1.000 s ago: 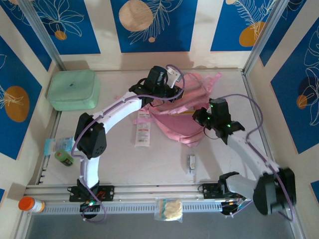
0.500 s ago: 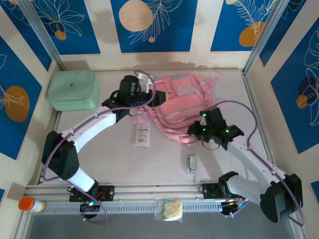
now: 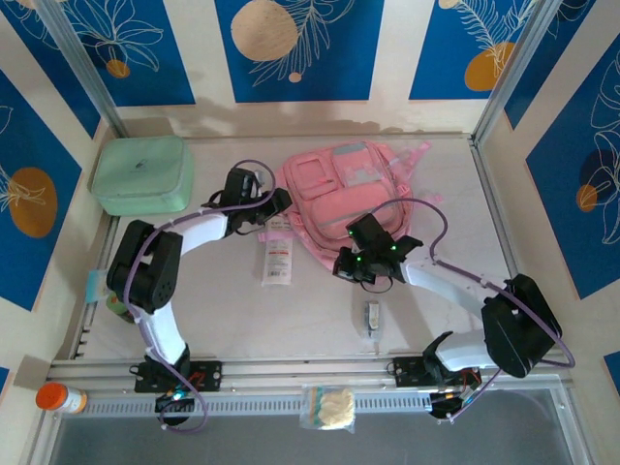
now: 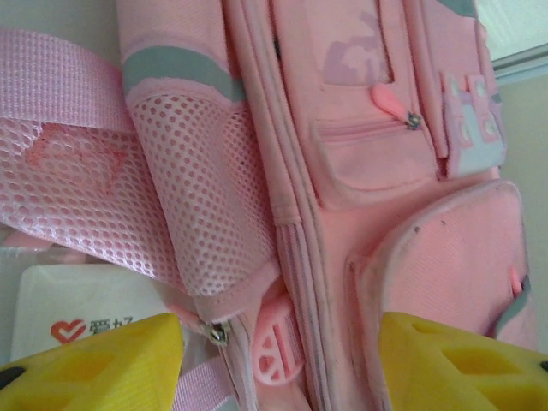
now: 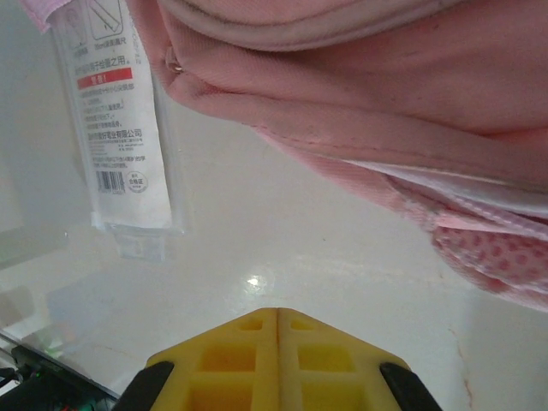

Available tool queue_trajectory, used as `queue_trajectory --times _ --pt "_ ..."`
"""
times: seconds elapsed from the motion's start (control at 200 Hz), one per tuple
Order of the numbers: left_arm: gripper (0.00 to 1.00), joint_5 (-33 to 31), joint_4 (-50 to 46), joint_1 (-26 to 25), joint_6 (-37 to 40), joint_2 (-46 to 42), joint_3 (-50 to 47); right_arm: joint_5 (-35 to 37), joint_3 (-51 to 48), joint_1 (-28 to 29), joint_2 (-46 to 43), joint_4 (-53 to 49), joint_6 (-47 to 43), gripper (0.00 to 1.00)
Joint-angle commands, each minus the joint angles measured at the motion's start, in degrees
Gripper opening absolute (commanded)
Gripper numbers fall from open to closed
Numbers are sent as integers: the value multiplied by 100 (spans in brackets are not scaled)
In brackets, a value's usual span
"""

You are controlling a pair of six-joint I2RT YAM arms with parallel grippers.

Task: Pack books, pencil case, and school supplies into a backpack

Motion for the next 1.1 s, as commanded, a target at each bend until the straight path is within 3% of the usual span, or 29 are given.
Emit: queue_trajectory --times 0.0,0.375,0.7,0.845,1.095 --pt "61 -163 305 91 -264 310 313 48 143 50 90 115 144 5" --pt "56 -528 -151 151 -77 1062 1091 81 78 42 163 156 200 5" --pt "54 -858 -366 148 -289 1258 1106 33 -14 -47 145 227 241 5" --pt "49 -804 -374 44 -317 1392 1278 99 23 -38 199 190 202 5" --pt "32 -712 -285 -45 -479 1576 1523 106 27 -60 373 252 198 5"
